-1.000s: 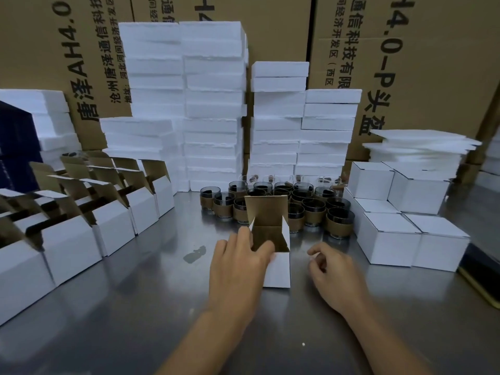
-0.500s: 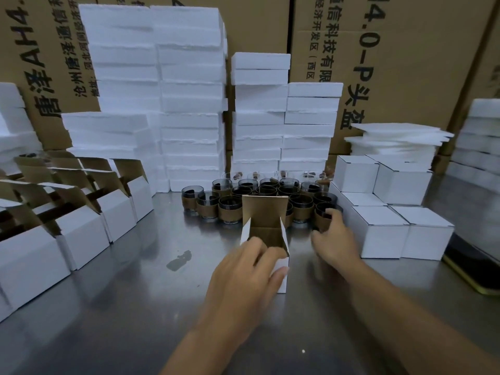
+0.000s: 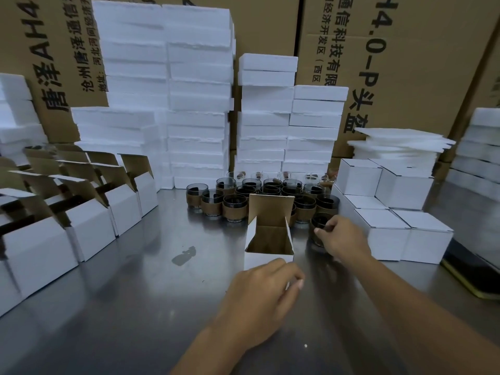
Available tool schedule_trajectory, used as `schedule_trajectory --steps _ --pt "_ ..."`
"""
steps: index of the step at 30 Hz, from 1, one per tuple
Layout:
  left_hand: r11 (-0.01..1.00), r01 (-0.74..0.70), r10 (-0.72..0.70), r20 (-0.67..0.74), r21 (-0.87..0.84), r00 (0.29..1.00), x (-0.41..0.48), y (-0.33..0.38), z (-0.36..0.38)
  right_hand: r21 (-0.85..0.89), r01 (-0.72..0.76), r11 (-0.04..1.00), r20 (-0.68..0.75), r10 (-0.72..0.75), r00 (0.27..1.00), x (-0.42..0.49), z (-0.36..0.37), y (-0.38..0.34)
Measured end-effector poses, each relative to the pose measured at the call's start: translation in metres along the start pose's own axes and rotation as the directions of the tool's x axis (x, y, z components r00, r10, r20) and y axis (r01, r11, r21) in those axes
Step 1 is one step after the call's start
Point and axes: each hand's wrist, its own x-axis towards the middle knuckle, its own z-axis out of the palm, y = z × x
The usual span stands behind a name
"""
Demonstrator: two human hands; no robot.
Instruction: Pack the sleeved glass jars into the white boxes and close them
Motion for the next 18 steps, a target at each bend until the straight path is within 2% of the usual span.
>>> schedule_trajectory --steps 2,4,7,9,14,16,18 --pt "0.999 0.018 -0.019 -0.006 -0.041 1.0 -0.003 -0.001 0.0 0.074 0.008 0.997 -0.001 -0.008 1.0 -0.011 -0.002 0.003" --pt "0.996 0.044 -0.045 -0.008 -0.074 0.999 -0.005 -0.001 0.0 0.154 0.074 0.985 -0.001 -0.075 0.997 -0.025 -0.005 0.008" --pt "0.985 0.11 -0.11 0.009 -0.131 0.994 -0.009 0.0 0.002 0.29 0.19 0.938 0.008 -0.2 0.98 -0.048 -0.008 0.016" --pt "0.964 0.175 -0.176 0.015 -0.2 0.984 -0.013 -0.001 0.003 0.388 0.212 0.897 -0.017 -0.223 0.975 -0.065 -0.011 0.02" --pt "0.861 0.341 -0.359 0.024 -0.378 0.933 -0.018 -0.002 0.004 0.691 0.167 0.703 -0.09 -0.146 0.985 -0.099 -0.012 0.021" --pt "0.818 0.374 -0.418 -0.005 -0.436 0.909 -0.018 0.0 0.002 0.824 0.127 0.553 -0.091 -0.093 0.991 -0.11 -0.015 0.014" --pt "0.763 0.412 -0.484 -0.017 -0.498 0.875 -0.018 0.002 0.001 0.926 0.048 0.374 -0.032 -0.049 0.998 -0.118 -0.016 0.007"
